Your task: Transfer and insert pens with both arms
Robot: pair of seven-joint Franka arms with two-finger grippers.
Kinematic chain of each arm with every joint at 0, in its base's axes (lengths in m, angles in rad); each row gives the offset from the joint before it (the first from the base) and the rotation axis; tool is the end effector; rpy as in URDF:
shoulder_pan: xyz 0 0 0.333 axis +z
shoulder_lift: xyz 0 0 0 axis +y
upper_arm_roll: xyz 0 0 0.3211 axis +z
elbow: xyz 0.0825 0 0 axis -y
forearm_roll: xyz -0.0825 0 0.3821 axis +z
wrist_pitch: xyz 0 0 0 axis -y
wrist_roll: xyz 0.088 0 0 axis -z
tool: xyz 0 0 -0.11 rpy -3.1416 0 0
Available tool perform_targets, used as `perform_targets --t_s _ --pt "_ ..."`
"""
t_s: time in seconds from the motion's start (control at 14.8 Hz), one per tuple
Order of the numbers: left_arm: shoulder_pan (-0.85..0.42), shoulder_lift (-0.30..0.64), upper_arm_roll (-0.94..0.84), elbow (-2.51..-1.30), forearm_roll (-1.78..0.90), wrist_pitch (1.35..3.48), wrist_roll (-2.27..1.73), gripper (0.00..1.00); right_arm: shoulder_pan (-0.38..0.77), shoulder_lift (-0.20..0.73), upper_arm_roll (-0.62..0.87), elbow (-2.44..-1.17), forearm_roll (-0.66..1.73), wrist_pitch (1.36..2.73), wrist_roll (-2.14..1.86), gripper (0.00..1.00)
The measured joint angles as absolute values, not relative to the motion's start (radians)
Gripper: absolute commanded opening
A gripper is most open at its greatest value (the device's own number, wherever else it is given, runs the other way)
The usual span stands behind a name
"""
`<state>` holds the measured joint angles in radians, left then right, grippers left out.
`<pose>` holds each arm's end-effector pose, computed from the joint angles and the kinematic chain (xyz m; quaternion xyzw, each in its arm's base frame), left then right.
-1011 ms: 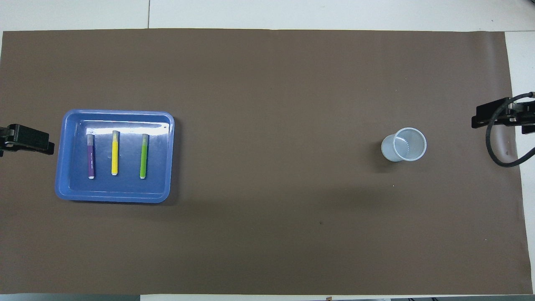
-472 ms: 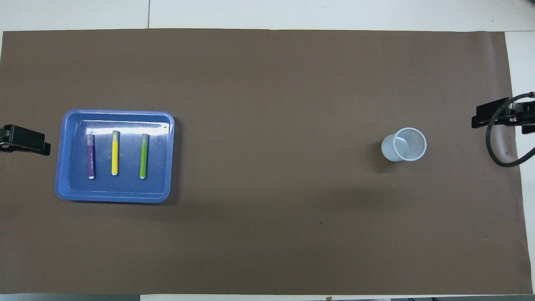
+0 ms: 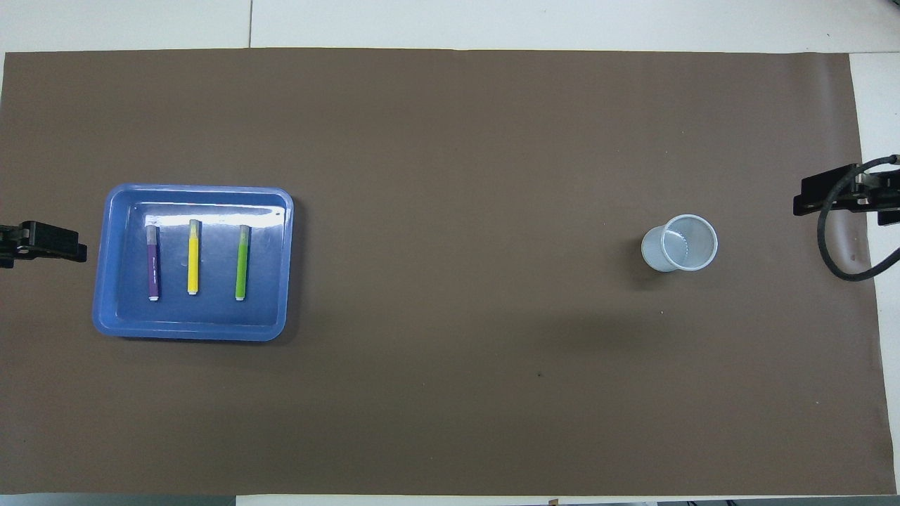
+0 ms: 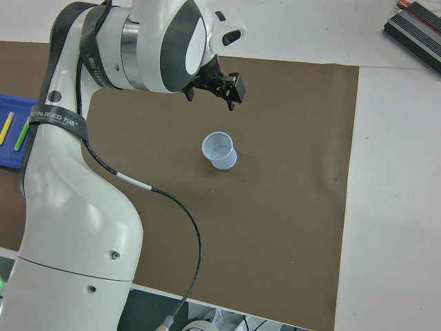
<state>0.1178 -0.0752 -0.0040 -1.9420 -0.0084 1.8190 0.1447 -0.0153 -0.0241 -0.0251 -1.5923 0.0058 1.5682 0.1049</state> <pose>0.5270 0.0595 0.5128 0.9996 -0.0143 -0.0232 0.0069 0.5442 -0.0215 0.6295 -0.9974 0.0726 0.0001 0.0032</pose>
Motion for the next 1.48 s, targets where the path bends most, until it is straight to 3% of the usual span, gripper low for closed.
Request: perform_targets --t_s 0.27,0.47,0.81,1.08,1.48 --pt "0.161 0.046 -0.003 -2.120 -0.008 2.129 0.266 1.00 -0.015 -0.024 -0.025 -1.592 0.006 1.568 0.105 1.00" --pt "0.160 0.122 -0.010 -2.127 -0.008 2.214 0.276 1.00 -0.015 -0.024 -0.025 -1.592 0.006 1.568 0.105 1.00" --pt "0.145 0.154 -0.013 -2.127 -0.008 2.260 0.277 0.95 -0.015 -0.024 -0.025 -1.593 0.006 1.568 0.105 1.00" --pt "0.145 0.181 -0.013 -2.127 -0.008 2.283 0.276 0.84 -0.015 -0.024 -0.025 -1.593 0.006 1.568 0.105 1.00" --pt "0.145 0.217 -0.013 -2.124 -0.008 2.330 0.272 0.76 -0.015 -0.024 -0.025 -1.593 0.006 1.568 0.105 1.00"
